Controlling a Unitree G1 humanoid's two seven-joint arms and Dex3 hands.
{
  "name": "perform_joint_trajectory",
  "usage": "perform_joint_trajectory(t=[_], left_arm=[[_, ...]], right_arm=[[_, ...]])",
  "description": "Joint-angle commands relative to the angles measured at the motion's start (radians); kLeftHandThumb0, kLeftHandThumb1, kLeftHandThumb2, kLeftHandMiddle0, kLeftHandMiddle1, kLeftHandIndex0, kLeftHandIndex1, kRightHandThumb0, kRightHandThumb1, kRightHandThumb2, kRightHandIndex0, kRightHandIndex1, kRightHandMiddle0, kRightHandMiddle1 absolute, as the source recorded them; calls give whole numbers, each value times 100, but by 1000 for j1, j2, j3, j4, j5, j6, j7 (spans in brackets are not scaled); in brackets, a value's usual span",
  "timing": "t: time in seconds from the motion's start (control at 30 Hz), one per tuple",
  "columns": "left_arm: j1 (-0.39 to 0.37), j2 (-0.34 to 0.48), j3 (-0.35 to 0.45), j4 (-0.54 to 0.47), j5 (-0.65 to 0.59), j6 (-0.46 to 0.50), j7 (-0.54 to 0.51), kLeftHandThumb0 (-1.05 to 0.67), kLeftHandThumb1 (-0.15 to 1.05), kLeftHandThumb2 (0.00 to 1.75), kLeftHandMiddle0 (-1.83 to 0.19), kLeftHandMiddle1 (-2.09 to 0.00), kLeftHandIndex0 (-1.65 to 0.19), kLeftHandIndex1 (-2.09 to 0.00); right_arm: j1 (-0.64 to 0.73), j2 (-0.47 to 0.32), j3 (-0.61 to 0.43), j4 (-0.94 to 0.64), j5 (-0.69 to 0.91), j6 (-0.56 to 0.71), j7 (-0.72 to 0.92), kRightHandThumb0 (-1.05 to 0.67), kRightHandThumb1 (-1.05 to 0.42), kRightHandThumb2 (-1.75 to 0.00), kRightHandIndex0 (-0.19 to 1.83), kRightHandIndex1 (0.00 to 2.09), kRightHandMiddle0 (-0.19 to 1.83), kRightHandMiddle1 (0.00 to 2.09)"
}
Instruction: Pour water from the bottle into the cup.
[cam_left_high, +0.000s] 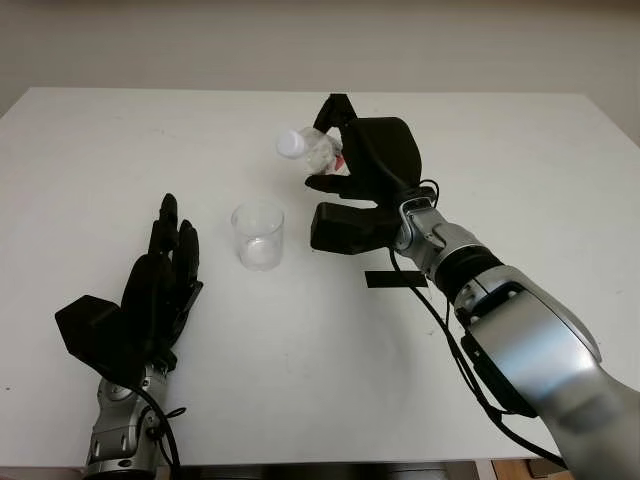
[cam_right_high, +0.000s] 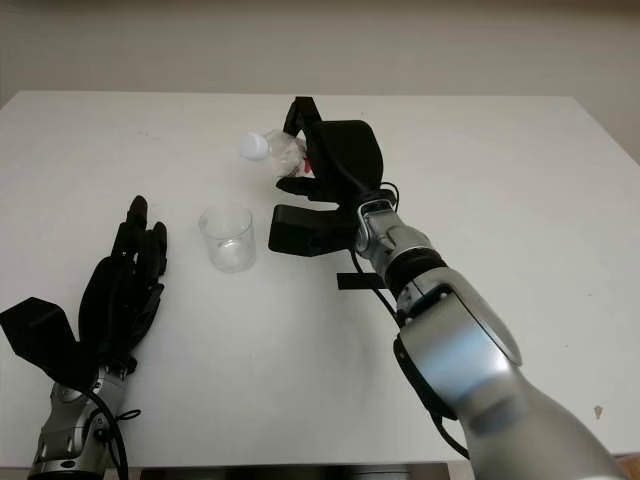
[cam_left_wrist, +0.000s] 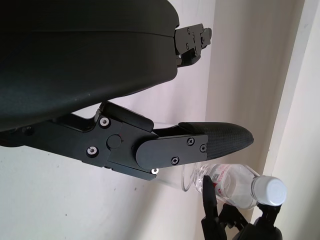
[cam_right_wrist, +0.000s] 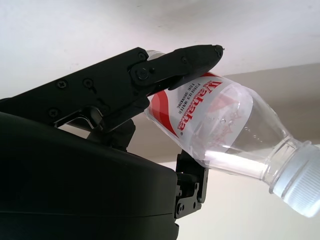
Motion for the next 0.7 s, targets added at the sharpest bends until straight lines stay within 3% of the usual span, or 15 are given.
perform_joint_trajectory(t=[0.0,0.33,0.43,0.67], left_arm=[[27,-16,-12,33,6,8,4,-76,105,51,17,-5,17,-5],[38,-28,-17,35,10,-2,18,-77,105,51,18,-5,17,-6],[41,-30,-19,33,10,-4,19,-77,105,51,18,-5,17,-5],[41,-34,-25,41,17,-12,20,-78,105,52,19,-5,19,-5]], right_arm=[[-46,-8,14,-5,-14,1,-23,-43,-105,-25,117,209,80,209],[-68,-12,107,0,-101,3,-99,-42,-105,-23,110,209,70,209],[-74,-12,128,1,-118,7,-113,-42,-105,-14,112,209,69,209],[-85,-8,149,3,-135,23,-119,-43,-105,-16,117,209,72,209]])
